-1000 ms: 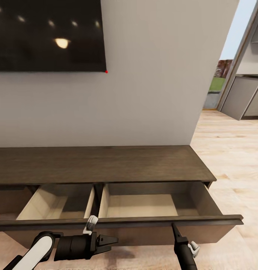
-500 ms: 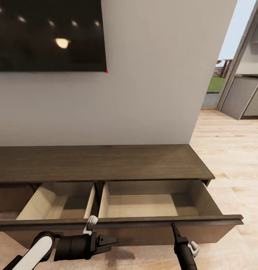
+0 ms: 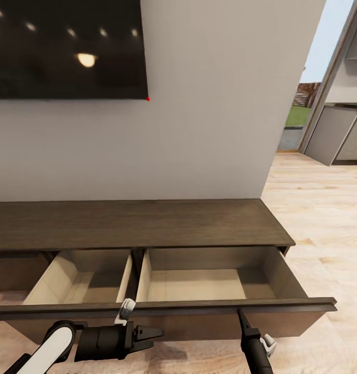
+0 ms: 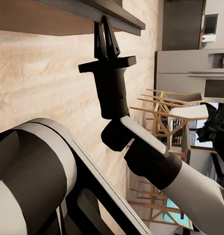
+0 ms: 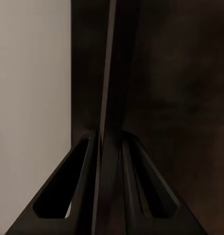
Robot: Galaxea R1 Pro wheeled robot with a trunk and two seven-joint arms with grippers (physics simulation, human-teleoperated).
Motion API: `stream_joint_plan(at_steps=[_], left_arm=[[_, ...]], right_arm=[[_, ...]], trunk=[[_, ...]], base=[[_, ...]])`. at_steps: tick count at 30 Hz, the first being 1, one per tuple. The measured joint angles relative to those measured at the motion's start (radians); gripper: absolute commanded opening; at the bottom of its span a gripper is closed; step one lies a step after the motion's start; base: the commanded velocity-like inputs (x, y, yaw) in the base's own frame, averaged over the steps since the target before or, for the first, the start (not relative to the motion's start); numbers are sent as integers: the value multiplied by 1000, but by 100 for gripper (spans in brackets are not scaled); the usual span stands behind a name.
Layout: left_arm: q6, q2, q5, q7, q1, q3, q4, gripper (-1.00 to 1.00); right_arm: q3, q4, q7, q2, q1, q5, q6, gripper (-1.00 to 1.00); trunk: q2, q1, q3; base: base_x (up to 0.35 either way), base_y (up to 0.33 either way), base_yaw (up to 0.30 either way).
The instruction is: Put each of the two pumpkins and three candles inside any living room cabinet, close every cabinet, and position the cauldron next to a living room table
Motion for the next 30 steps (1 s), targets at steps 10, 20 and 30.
stream_joint_plan(at_steps=[10, 20, 30], left_arm=[[0, 0, 1, 0, 0, 0, 0, 100], [0, -1, 1, 0, 0, 0, 0, 100], [0, -1, 2, 0, 0, 0, 3, 100]], right_arm=[[0, 0, 0, 0, 0, 0, 0, -100], [0, 0, 0, 0, 0, 0, 0, -100], [0, 0, 0, 0, 0, 1, 0, -100]], trunk=[[0, 0, 0], [0, 0, 0], [0, 0, 0]], base=[[-29, 0, 0], [-27, 0, 0], [-28, 0, 0]])
